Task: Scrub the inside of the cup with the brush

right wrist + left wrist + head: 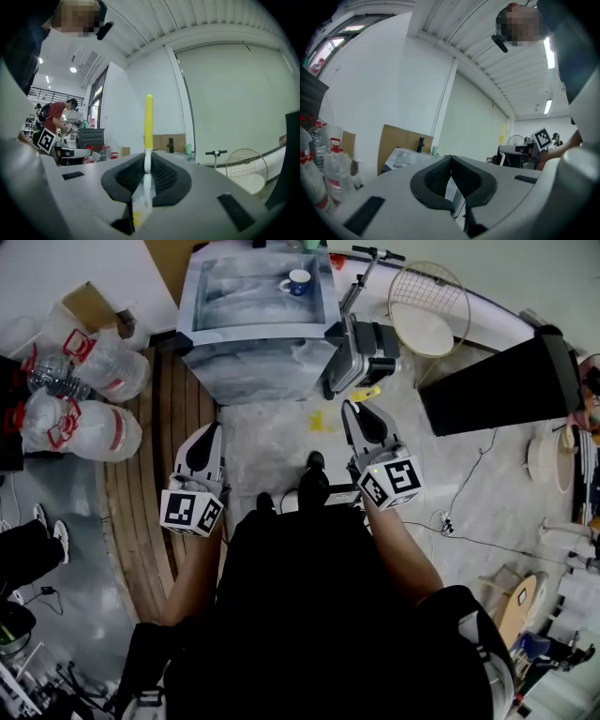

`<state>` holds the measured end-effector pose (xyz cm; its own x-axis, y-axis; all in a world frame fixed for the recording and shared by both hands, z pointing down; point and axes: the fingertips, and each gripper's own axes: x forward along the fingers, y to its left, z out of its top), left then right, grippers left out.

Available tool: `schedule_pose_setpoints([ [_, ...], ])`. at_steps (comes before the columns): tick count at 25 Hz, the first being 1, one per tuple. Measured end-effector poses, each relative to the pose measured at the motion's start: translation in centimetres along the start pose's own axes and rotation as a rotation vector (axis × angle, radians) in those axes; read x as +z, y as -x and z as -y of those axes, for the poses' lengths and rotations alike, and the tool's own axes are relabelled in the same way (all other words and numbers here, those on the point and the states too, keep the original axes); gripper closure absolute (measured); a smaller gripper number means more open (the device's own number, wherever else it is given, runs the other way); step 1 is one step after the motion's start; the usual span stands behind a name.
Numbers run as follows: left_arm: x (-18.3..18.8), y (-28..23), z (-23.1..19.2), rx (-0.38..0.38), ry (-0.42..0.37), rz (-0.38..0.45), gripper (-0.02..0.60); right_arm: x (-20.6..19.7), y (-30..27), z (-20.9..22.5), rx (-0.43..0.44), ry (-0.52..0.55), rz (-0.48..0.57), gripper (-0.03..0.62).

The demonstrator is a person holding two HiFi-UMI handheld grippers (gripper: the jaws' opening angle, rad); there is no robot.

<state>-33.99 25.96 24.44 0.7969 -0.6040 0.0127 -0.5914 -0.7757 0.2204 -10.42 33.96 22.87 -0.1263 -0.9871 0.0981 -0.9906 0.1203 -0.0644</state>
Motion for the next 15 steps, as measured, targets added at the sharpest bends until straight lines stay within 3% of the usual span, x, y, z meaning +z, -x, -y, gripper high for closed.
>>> schedule_pose_setpoints([
  [5,-3.8,3.1,-0.6,-0.006,0.025,-0.056,0.566,-2.6,2.3,-2.3,-0.021,-0.016,-0.082,0.546],
  [8,-4.2,3.7,0.7,-0.042,-0.017,-0.074,0.566,-2.7,3.3,-2.8,-0.016,-0.018,-0.088,0.546],
  [15,-3.6,2.6,5.6,-0.076,-0.033,-0.087,0.566,-2.2,4.9,-1.6,0.053,-0.011,-0.061,0.546],
])
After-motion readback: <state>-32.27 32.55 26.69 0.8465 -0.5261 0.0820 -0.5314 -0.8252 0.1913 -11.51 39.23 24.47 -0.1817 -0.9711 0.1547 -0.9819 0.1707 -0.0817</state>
